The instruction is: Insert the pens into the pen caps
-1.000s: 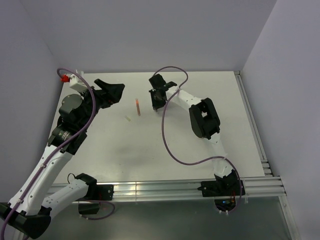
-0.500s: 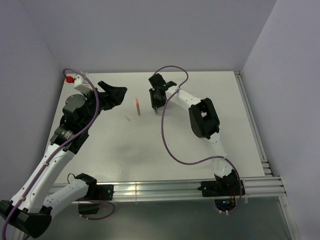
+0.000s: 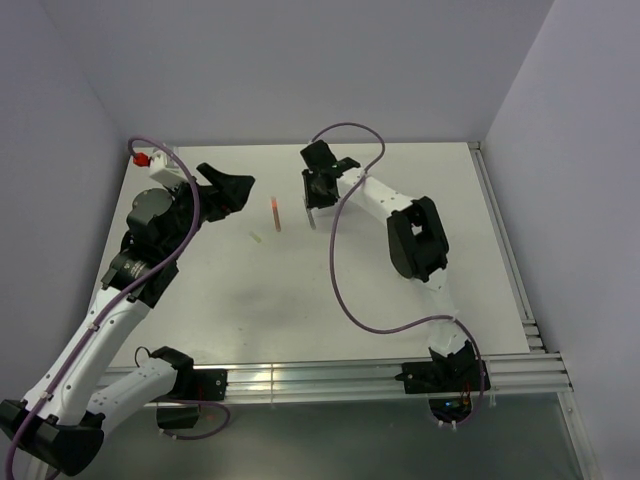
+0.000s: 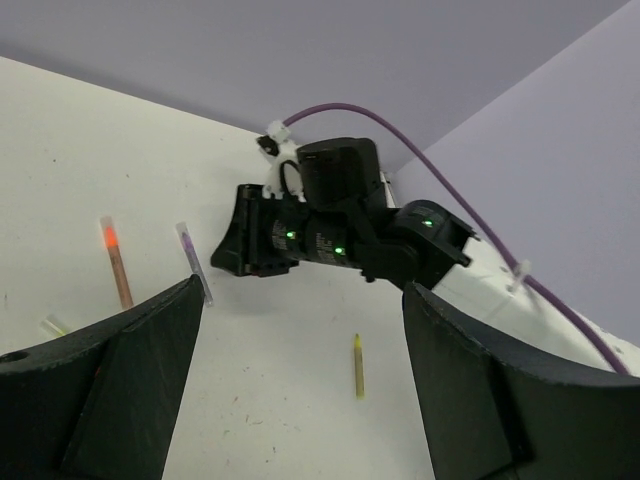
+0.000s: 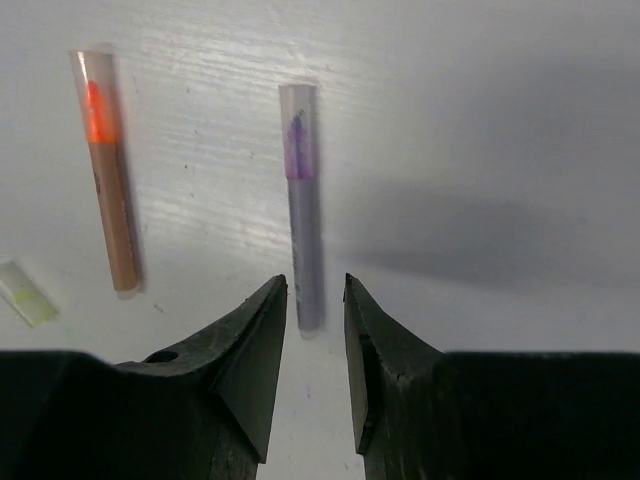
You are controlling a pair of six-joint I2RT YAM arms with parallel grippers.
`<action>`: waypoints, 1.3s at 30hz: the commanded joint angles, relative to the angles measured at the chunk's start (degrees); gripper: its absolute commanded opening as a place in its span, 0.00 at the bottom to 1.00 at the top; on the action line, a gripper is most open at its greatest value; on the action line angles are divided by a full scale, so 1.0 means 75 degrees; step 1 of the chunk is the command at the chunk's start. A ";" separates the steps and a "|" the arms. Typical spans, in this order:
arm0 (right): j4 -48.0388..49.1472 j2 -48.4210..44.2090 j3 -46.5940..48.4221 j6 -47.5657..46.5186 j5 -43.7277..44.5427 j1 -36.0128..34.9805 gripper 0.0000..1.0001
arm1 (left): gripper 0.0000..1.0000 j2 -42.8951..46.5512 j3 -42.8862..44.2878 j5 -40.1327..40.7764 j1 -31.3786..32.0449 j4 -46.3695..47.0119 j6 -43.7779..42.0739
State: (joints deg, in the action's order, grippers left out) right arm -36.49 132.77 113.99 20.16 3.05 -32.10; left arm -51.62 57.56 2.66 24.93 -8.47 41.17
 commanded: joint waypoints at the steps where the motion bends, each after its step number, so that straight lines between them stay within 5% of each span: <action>1: 0.0095 -0.1446 -0.0654 0.0229 0.0740 0.0224 0.37 | 0.85 -0.0020 0.0025 -0.0213 -0.0042 0.0192 -0.0145; 11: 0.0834 -0.5733 -0.5786 0.1622 0.2101 0.0892 0.37 | 0.85 -0.0044 -0.0034 -0.0249 -0.0031 -0.0019 -0.0262; 18: 0.1266 -0.6968 -0.8293 0.2385 0.2358 0.1162 0.37 | 0.85 0.0015 -0.0279 -0.0295 0.0040 -0.0066 -0.0263; 39: 0.2287 -0.6933 -0.9515 0.2655 0.2383 0.1842 0.39 | 0.84 -0.0266 -0.0421 -0.0530 0.0122 -0.0019 -0.0333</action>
State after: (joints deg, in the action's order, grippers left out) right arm -21.47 81.47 43.77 39.44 19.07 -19.51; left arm -53.67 54.54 -0.25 25.61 -10.61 39.79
